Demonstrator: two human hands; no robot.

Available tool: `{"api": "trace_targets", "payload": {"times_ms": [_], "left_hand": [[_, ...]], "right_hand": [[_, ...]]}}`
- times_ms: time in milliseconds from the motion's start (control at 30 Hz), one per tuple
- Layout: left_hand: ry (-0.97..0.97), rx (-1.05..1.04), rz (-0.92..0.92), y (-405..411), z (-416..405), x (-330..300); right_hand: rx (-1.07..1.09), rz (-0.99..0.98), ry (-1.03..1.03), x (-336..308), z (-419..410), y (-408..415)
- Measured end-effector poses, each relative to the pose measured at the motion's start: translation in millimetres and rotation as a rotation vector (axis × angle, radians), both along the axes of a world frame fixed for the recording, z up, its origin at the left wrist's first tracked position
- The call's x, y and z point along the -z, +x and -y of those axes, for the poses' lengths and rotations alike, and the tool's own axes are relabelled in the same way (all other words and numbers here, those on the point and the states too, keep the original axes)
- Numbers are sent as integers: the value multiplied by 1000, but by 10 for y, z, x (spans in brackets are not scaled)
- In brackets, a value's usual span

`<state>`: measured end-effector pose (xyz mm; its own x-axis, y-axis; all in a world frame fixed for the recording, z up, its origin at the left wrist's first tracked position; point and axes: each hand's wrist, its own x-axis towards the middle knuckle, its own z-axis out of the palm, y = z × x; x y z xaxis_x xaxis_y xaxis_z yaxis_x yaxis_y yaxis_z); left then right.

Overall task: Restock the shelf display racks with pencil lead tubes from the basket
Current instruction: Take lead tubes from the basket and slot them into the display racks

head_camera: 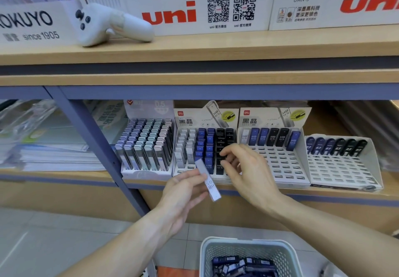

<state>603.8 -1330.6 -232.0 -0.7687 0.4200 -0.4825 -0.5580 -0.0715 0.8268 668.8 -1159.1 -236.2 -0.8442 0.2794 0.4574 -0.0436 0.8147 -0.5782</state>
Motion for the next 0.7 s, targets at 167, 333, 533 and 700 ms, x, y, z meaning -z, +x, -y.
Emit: {"api": "trace_targets", "payload": {"times_ms": [167, 333, 533, 700], "left_hand": [[178, -152, 32, -78, 51, -90], [221, -185, 22, -37, 75, -115], [-78, -201, -142, -84, 134, -54], [-327, -160, -272, -145, 182, 49]], "right_hand": [[-27, 166, -566, -87, 210, 91], [-62, 26, -782, -139, 284, 19], [-74, -114, -544, -259, 310, -221], [-102, -115, -195, -226, 380, -417]]}}
